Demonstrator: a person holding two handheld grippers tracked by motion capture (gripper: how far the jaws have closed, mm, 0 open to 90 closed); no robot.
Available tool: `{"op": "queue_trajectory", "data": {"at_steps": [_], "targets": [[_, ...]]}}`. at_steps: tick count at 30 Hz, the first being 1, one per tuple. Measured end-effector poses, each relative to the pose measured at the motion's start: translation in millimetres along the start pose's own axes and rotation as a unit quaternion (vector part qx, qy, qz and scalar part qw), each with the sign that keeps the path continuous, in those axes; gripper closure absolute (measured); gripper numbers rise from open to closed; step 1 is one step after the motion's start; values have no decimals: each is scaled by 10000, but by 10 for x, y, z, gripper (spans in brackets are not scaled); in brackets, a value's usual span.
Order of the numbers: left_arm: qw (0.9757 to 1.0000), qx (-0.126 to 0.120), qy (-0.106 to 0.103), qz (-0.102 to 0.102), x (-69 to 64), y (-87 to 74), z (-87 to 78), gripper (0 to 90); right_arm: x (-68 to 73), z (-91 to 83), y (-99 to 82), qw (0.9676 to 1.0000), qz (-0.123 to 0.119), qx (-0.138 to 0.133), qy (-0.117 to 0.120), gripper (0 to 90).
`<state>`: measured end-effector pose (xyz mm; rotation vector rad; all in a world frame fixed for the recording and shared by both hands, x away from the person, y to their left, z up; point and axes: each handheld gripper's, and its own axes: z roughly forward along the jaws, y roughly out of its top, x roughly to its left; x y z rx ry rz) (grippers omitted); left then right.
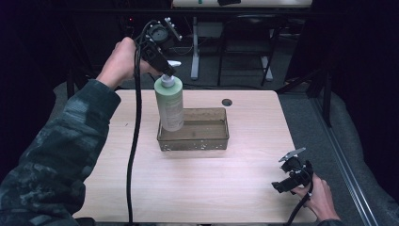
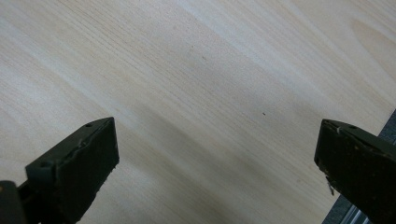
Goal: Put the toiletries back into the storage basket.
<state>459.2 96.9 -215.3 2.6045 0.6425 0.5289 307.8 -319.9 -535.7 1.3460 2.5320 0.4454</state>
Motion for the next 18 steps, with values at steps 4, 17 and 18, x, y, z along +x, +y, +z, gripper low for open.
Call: {"op": "queue_trajectory", "data": {"at_steps": [4, 17, 18], "targets": [[10000, 9, 6, -52, 10, 9, 35, 632, 5, -2, 1, 10000, 18, -13, 25, 0], [9999, -36, 20, -158, 69, -34, 139, 632, 4, 2, 4, 10000, -30, 15, -3, 0], [9998, -40, 18, -172, 72, -38, 149, 632, 5, 1, 4, 10000, -29, 13, -1, 0]]}}
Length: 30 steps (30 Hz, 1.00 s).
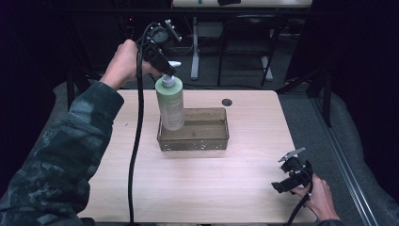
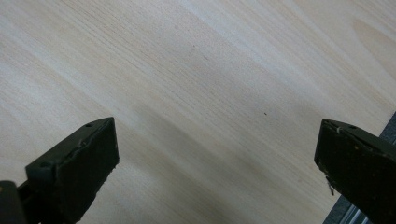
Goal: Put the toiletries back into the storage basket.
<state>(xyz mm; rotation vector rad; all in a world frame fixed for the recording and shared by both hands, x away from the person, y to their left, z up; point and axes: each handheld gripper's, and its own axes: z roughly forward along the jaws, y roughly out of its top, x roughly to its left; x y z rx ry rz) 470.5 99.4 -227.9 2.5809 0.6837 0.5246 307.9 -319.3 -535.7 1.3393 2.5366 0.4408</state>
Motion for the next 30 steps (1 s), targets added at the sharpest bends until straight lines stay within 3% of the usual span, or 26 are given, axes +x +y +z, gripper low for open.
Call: {"op": "queue_trajectory", "data": {"at_steps": [30], "targets": [[9997, 18, -248, -81, -4, -195, 405, 632, 20, 10, 9, 10000, -66, 20, 4, 0]]}}
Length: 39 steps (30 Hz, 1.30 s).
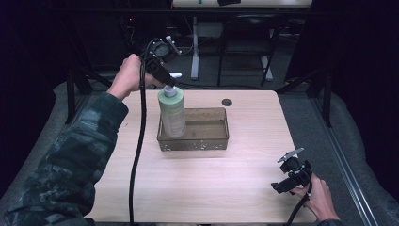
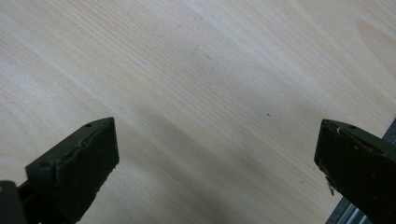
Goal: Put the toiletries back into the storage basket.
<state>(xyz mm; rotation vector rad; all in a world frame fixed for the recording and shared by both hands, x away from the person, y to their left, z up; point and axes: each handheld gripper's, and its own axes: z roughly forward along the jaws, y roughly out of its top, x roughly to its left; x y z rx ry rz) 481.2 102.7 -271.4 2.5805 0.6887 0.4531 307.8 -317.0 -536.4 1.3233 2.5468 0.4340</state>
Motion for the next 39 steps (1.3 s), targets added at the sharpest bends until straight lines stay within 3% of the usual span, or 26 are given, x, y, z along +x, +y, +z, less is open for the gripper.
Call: {"op": "queue_trajectory", "data": {"at_steps": [19, 27, 39], "targets": [[9999, 39, -143, -76, 37, -164, 215, 632, 7, 1, 1, 10000, 5, 12, 1, 0], [9999, -28, -112, -101, 42, -227, 245, 632, 15, -1, 3, 10000, 15, 19, 21, 0], [9999, 57, -106, -115, 75, -306, 272, 632, -1, -4, 1, 10000, -4, -7, -4, 0]]}}
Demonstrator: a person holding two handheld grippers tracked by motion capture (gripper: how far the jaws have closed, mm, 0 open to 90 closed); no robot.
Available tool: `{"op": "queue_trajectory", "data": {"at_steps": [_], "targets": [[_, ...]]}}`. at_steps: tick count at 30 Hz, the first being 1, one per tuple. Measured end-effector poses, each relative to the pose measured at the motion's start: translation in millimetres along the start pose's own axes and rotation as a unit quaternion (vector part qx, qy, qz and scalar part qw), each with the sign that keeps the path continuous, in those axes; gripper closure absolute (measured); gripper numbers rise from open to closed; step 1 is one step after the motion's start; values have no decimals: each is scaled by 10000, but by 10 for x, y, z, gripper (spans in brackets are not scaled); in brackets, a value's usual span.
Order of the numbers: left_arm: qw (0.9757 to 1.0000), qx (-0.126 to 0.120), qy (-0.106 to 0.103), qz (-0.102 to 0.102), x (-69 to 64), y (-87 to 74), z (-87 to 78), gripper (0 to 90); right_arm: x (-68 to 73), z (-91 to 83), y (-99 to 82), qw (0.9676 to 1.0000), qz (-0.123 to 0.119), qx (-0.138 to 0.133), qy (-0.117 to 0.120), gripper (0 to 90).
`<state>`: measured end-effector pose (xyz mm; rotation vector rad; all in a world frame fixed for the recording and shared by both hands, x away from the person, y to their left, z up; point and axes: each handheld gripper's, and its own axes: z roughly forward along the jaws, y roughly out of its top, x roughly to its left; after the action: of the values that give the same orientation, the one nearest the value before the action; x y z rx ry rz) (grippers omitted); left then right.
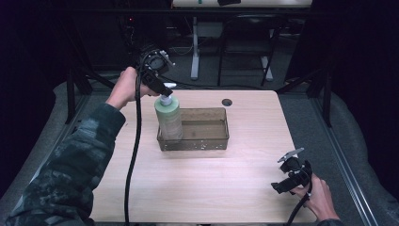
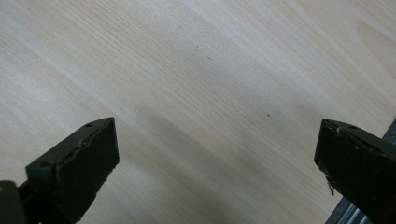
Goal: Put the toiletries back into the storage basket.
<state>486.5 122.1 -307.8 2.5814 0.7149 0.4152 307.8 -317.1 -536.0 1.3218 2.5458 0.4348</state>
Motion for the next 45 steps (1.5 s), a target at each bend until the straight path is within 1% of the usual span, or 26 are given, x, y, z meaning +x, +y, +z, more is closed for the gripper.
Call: {"op": "queue_trajectory", "data": {"at_steps": [5, 11, 12, 17, 18, 25, 29, 32, 34, 40, 42, 45], "targets": [[10000, 15, -20, -7, -13, -28, 30, 632, 6, -5, 3, 10000, -13, 18, -13, 0], [10000, 73, -34, 51, -30, -65, 71, 632, 5, -13, 2, 10000, -11, -11, -12, 0], [10000, 64, -33, 20, -35, -73, 83, 632, 7, -14, 2, 10000, -17, -7, -16, 0], [9999, 132, -43, 21, -36, -107, 126, 632, 14, -23, 3, 10000, -1, -6, -29, 0], [9999, 142, -51, 17, -33, -111, 127, 632, 10, -25, 3, 10000, -29, -12, -31, 0], [9999, 139, -67, 9, -29, -129, 131, 632, 9, -24, 2, 10000, -24, -27, -30, 0], [9997, 213, -99, 50, -32, -151, 157, 632, 8, -25, 3, 10000, -6, -22, -27, 0], [9997, 186, -129, 10, -23, -174, 175, 631, 8, -31, 5, 10000, -33, -42, -37, 0], [9997, 211, -132, 16, -18, -179, 170, 632, 10, -35, 4, 10000, -33, -40, -41, 0], [9994, 265, -184, 152, -44, -180, 158, 630, 9, -36, 5, 10000, -36, -35, -53, 0], [9993, 274, -160, 190, -60, -176, 158, 629, 12, -39, 4, 10000, -25, -42, -48, 0], [9994, 279, -103, 166, -88, -164, 170, 625, 11, -40, 4, 10000, -23, -35, -59, 0]]}}
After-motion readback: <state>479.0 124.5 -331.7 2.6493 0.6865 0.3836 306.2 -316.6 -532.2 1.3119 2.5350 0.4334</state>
